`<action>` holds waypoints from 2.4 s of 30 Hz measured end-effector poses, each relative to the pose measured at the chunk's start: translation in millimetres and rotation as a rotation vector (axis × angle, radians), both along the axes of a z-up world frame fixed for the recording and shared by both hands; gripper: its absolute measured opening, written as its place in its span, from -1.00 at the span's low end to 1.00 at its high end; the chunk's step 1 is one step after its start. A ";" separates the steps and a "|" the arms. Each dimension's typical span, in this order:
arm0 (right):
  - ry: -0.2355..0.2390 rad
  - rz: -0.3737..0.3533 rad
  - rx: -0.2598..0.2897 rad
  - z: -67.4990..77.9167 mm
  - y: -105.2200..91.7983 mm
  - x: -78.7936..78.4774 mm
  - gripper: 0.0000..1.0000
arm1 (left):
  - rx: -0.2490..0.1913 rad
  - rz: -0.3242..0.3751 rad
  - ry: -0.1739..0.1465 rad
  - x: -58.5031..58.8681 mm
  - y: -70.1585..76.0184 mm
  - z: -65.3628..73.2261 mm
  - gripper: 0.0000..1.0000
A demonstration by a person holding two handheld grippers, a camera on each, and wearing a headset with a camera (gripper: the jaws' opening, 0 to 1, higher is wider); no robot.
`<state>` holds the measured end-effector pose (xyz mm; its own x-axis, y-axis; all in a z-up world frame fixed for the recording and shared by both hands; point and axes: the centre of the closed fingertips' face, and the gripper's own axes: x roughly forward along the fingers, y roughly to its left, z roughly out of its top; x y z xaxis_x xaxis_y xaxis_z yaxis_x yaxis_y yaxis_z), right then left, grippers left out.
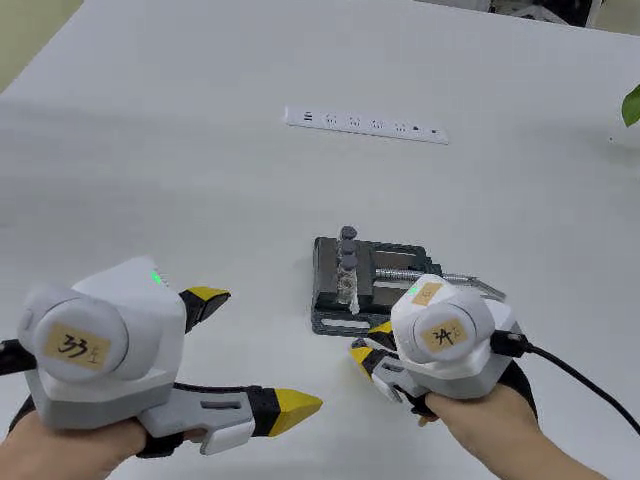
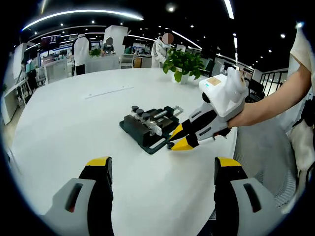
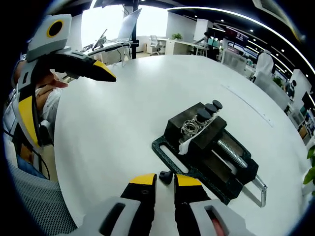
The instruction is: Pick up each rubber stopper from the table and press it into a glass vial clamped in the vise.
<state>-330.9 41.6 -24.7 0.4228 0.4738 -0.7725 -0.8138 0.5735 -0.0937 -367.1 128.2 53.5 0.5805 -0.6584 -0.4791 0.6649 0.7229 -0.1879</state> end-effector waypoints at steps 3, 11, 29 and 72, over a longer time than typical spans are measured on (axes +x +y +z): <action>0.000 0.007 -0.005 -0.8 1.3 -1.7 -0.83 | 0.000 -0.003 0.002 -0.8 -1.5 -0.2 0.68; -0.026 0.028 -0.031 -2.7 2.1 3.6 -0.88 | -0.003 -0.004 0.007 -1.7 -2.4 -1.3 0.68; -0.151 0.226 -0.039 27.7 -0.7 6.3 -0.91 | -0.038 0.044 0.046 9.4 0.3 1.4 0.62; -0.692 0.789 -0.275 195.3 -5.0 -19.5 -0.91 | -0.458 -0.196 0.120 33.2 -92.8 118.2 -0.56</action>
